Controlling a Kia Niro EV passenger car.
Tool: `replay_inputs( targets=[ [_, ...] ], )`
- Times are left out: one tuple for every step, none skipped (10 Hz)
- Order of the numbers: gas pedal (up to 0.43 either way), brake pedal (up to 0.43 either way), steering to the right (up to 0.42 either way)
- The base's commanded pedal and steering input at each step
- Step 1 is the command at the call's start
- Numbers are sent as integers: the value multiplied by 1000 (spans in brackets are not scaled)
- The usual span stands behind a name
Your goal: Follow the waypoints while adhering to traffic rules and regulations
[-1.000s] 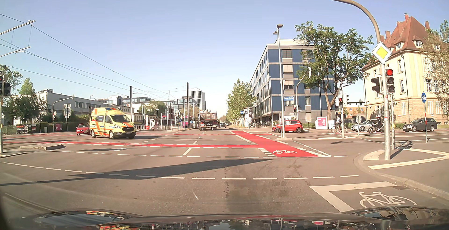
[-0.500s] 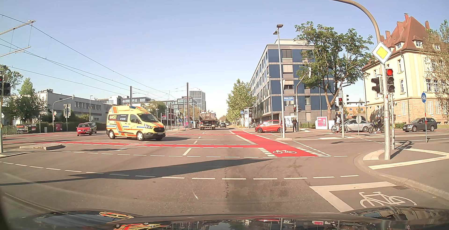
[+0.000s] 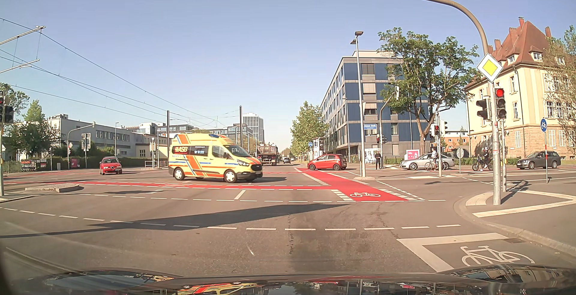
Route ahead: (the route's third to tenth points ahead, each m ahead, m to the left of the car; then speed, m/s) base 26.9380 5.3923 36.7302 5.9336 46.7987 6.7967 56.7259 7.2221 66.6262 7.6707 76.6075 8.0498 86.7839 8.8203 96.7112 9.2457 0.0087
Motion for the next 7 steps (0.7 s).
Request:
replay_inputs(
  targets=[
    [0, 171, -51],
    [0, 171, -51],
    [0, 171, -51],
    [0, 171, -51],
    [0, 171, -51],
    [0, 171, -51],
    [0, 171, -51]
  ],
)
